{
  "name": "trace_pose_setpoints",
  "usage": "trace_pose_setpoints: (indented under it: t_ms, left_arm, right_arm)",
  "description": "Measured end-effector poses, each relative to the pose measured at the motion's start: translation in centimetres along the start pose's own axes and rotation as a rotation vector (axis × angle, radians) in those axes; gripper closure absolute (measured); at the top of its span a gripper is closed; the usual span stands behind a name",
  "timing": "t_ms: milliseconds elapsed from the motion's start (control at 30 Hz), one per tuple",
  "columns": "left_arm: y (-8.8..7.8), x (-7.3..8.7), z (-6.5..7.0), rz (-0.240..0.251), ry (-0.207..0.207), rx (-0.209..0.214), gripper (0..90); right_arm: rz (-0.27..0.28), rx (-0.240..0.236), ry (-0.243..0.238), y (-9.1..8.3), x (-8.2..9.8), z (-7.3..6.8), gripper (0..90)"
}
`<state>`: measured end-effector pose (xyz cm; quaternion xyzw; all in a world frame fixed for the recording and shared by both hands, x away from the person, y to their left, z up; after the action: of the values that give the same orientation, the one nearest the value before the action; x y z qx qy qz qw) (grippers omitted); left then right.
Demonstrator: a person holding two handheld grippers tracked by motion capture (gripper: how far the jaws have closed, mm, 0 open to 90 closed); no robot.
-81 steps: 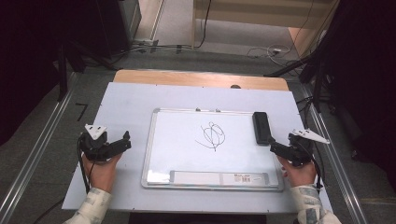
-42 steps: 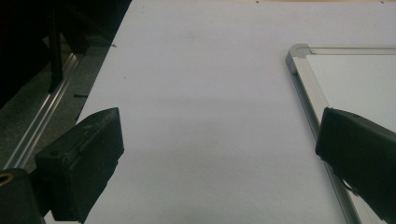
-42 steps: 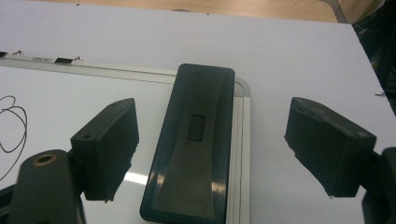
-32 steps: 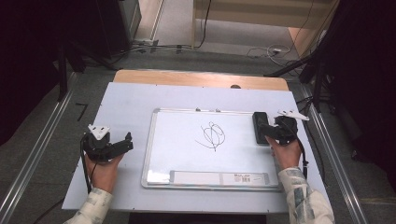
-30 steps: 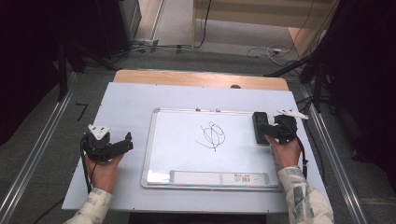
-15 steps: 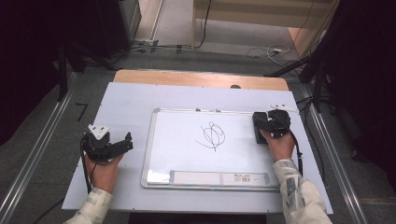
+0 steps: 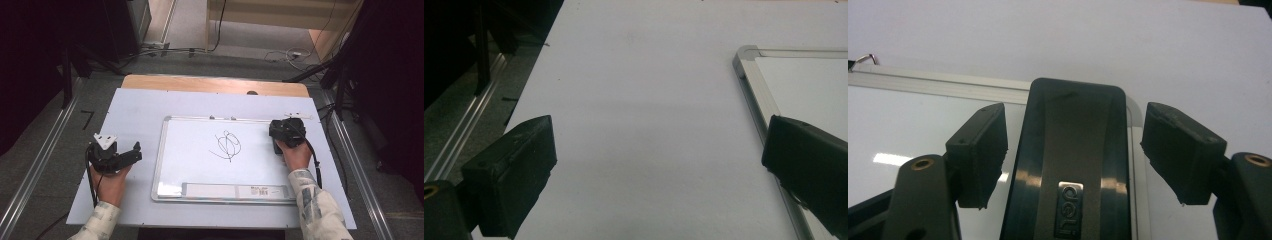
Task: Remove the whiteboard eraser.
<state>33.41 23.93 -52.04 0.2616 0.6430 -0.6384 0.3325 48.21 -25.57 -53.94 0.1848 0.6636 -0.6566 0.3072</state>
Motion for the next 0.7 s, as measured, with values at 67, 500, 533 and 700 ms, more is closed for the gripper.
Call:
trace_pose_setpoints:
  t_ms: [67, 500, 533, 700]
  left_arm:
    - [0.0, 0.0, 0.0, 0.0, 0.0, 0.0, 1.5]
    - [0.04, 0.04, -0.03, -0.003, -0.002, 0.0, 1.5]
    - [0.04, 0.04, -0.03, -0.002, -0.002, 0.0, 1.5]
    - [0.08, 0.06, -0.01, -0.005, -0.001, -0.002, 1.5]
  right_arm:
    - [-0.018, 0.008, -0.013, 0.26, 0.3, -0.21, 25.3]
    - [-0.037, -0.012, 0.034, 0.63, 0.65, -0.01, 30.2]
    - [-0.037, -0.012, 0.034, 0.63, 0.65, -0.01, 30.2]
    - [-0.043, -0.014, 0.041, 0.6, 0.78, -0.17, 30.9]
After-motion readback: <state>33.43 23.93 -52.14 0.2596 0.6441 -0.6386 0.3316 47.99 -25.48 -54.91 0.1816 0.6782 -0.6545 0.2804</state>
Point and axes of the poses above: each handheld gripper's, and its own axes: y roughly forward along the jaws, x roughly out of its underside, z roughly to its right, the point moved 9 cm from there along y, roughly forward along the jaws, and after that the axes turned 7 degrees about -z, right-handed, at the moved point
